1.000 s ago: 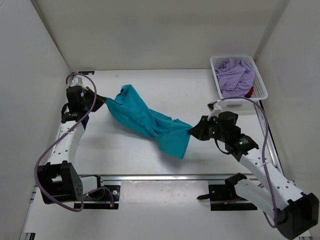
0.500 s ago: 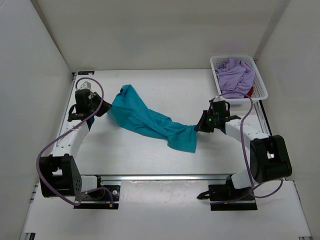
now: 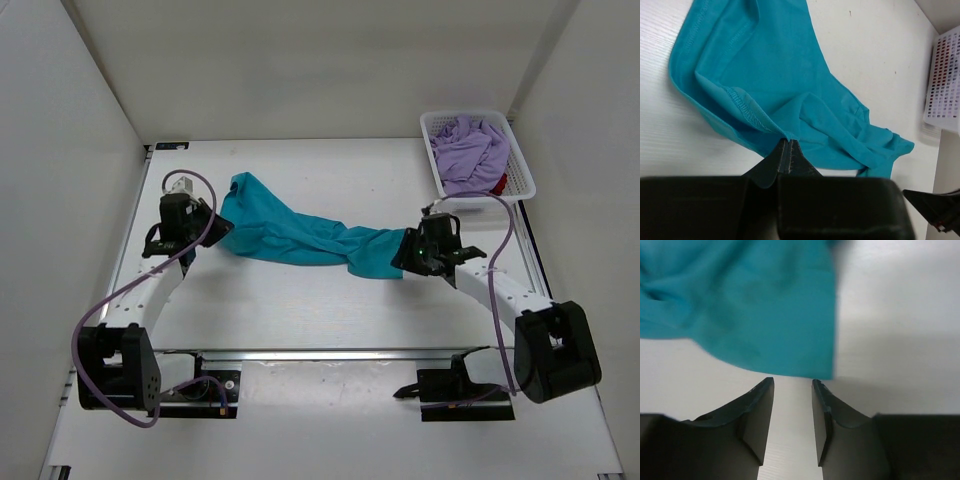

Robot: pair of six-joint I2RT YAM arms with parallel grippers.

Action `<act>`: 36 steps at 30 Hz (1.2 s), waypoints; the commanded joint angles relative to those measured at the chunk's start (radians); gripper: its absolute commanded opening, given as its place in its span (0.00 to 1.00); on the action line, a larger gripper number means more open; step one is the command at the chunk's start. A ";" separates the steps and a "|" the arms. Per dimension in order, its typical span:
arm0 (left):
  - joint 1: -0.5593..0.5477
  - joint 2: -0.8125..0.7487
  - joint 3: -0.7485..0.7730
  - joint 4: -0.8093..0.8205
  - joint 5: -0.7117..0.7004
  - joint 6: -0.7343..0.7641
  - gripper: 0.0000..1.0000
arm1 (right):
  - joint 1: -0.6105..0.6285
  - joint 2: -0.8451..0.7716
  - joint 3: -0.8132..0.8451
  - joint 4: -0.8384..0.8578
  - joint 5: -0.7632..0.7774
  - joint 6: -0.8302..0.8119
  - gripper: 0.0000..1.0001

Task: Fold and stack the t-shirts

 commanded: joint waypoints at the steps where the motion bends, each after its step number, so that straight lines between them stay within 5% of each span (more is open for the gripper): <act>1: -0.021 -0.018 -0.010 0.032 0.008 -0.005 0.00 | -0.060 0.034 -0.033 0.002 0.023 0.008 0.34; 17: -0.041 -0.043 -0.057 0.064 0.017 -0.011 0.00 | 0.091 0.235 0.024 -0.054 0.269 -0.030 0.34; 20: -0.045 -0.040 -0.056 0.055 0.017 -0.010 0.00 | 0.106 0.263 0.035 -0.071 0.273 -0.032 0.26; 24: -0.048 -0.040 -0.051 0.051 0.015 -0.010 0.00 | 0.092 0.266 0.020 -0.077 0.264 -0.018 0.01; 28: -0.056 -0.034 -0.043 0.045 0.009 -0.007 0.00 | 0.094 0.194 0.026 -0.085 0.252 -0.009 0.00; 33: -0.237 -0.086 0.206 -0.080 -0.170 0.085 0.00 | 0.101 -0.049 0.212 -0.221 0.263 -0.030 0.00; 36: -0.213 -0.083 0.378 -0.135 -0.082 0.099 0.00 | 0.101 -0.149 0.411 -0.327 0.341 -0.066 0.00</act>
